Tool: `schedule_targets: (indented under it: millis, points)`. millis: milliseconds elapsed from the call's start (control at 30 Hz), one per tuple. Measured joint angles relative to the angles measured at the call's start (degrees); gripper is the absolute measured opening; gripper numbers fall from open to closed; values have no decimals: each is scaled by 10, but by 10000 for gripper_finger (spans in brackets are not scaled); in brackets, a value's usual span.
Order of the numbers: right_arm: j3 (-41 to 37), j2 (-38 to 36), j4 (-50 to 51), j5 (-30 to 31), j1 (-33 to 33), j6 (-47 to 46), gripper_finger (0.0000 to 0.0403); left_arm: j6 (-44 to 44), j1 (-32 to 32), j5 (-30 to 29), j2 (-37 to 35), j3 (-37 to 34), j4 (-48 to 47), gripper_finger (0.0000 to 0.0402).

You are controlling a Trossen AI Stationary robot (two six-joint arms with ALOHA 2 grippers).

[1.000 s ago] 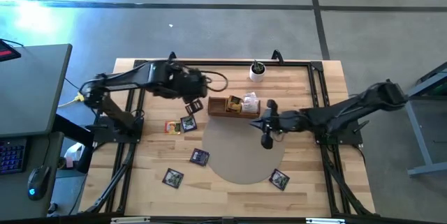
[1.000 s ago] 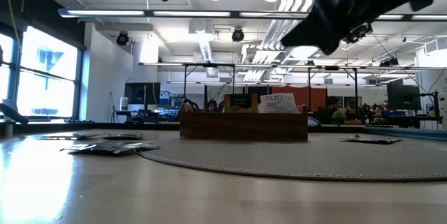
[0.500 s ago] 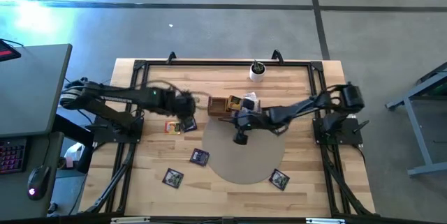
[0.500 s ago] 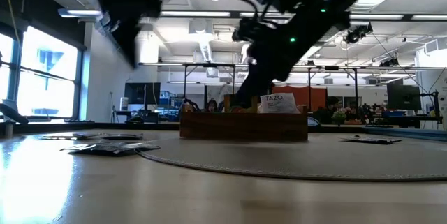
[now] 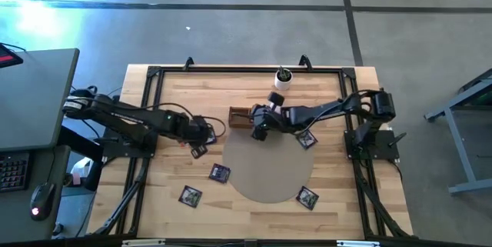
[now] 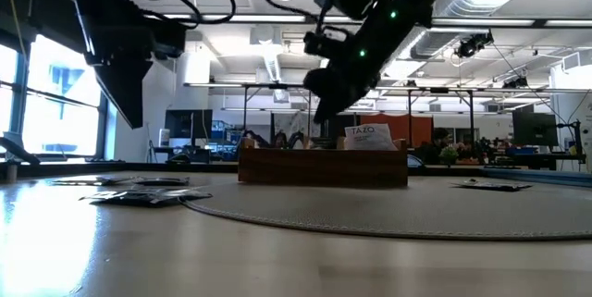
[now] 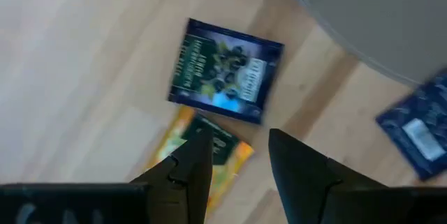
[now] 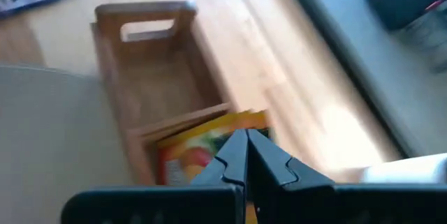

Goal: Pick & Place Tea
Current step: Put the yellow tea bag into the middle section of the wooden organizer

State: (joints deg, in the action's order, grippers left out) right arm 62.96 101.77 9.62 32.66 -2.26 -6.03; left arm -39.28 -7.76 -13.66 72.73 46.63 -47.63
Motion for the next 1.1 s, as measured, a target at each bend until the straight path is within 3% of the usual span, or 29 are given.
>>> schedule_targets:
  millis: [200, 467, 600, 767, 1000, 1100]
  points:
    - [0, -64, 17, 64, 20, 35, 3, -35, -35, 15, 2, 0, -5, 138]
    - [0, -133, 19, 65, 67, 38, 2, -5, -47, 108, 2, 0, -5, 138]
    - [0, -135, 18, 65, 81, 61, 4, -9, -47, 117, 2, 0, -4, 138]
    - [0, -133, 19, 61, 83, 77, 2, -43, -46, 48, 18, 1, -7, 138]
    - [0, -133, 17, 62, 77, 82, 3, 73, -46, -9, 64, 1, -41, 138]
    - [0, -133, 12, 62, 72, 85, 2, 109, -46, -69, 86, 1, -66, 138]
